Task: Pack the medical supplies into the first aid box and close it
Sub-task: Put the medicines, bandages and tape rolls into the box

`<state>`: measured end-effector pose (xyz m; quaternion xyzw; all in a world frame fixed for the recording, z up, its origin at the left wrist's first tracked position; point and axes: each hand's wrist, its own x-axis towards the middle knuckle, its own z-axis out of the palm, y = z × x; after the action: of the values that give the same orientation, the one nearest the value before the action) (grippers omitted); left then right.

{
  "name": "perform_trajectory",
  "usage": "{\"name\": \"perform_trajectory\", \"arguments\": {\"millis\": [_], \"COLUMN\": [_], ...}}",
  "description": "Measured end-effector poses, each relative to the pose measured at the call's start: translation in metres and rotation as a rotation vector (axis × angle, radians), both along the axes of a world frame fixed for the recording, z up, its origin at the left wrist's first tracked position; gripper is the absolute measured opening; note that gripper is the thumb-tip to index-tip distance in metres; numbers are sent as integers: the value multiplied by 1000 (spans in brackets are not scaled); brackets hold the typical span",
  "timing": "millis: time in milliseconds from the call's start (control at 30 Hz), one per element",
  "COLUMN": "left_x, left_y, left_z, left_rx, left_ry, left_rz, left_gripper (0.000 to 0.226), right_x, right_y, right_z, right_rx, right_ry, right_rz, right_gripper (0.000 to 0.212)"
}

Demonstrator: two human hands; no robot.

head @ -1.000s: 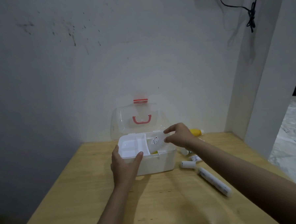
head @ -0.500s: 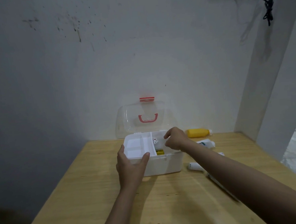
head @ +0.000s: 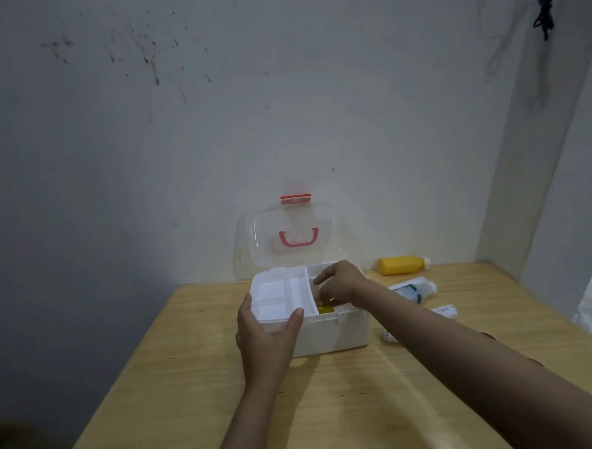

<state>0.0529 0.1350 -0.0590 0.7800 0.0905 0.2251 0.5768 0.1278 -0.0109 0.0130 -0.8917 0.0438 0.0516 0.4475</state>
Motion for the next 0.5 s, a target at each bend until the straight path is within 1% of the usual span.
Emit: {"name": "perform_trajectory", "arguments": {"millis": [133, 233, 300, 500], "left_x": [0, 0, 0, -2], "left_y": [1, 0, 0, 1], "left_z": [0, 2, 3, 6], "left_rx": [10, 16, 12, -10], "left_ry": [-8, -8, -2, 3], "left_rz": [2, 3, 5, -7], "left_gripper": [93, 92, 93, 93], "right_x": [1, -2, -4, -23], "right_y": [-2, -6, -12, -66], "right_z": [0, 6, 13, 34], "right_rx": [83, 52, 30, 103], "right_ry": [35, 3, -71, -358], "right_rz": [-15, -6, -9, -103], "right_gripper": [29, 32, 32, 17]}}
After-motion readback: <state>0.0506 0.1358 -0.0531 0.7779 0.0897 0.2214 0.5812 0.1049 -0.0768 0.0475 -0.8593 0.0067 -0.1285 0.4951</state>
